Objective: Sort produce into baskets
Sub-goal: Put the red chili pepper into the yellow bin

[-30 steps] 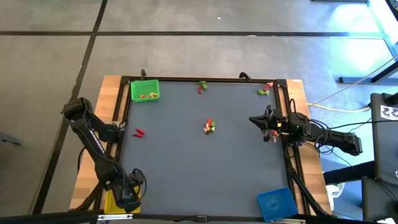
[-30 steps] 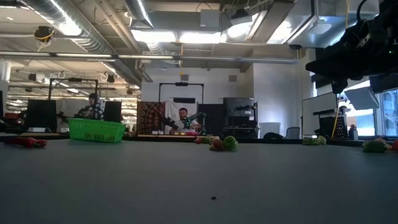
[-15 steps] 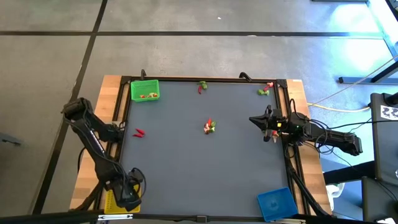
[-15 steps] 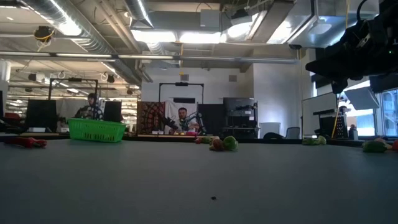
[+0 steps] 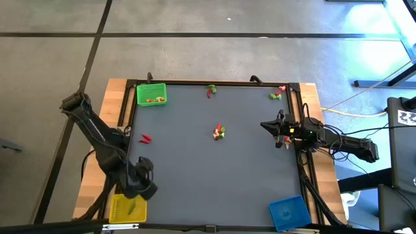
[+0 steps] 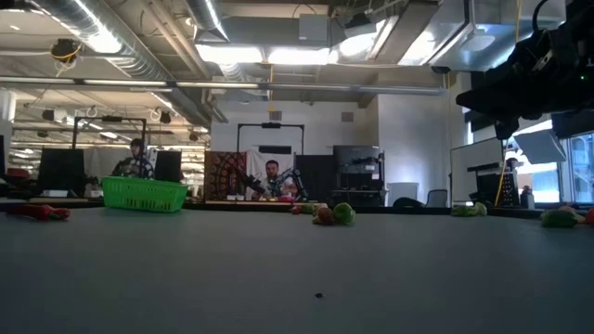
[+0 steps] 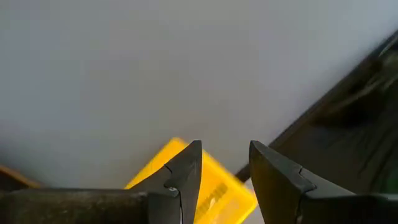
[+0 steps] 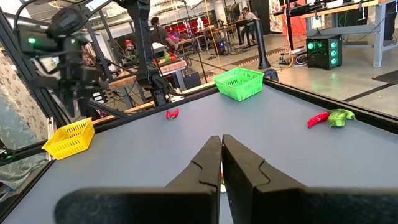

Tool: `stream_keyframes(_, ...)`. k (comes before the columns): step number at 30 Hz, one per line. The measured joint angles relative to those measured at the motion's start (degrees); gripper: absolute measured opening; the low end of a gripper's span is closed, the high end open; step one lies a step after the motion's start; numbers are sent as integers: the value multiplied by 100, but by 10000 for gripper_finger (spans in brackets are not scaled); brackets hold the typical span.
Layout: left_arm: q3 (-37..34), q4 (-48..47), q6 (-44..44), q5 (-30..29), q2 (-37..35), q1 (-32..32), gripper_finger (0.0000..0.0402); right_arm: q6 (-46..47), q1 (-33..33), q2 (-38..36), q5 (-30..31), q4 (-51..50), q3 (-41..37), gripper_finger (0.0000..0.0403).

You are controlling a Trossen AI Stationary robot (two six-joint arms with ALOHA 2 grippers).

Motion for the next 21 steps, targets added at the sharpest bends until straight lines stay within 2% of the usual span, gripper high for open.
stream_keyframes(9,0,-314,554,-1068,-338,850,128,0,0,1,2,4,0,17)
stream_keyframes(18,0,-720,1329,-1021,-338,1762,129,0,0,0,13,8,0,17)
stream_keyframes(21,0,-751,1677,-777,-338,2145,152,-2,2,1,47,13,0,17)
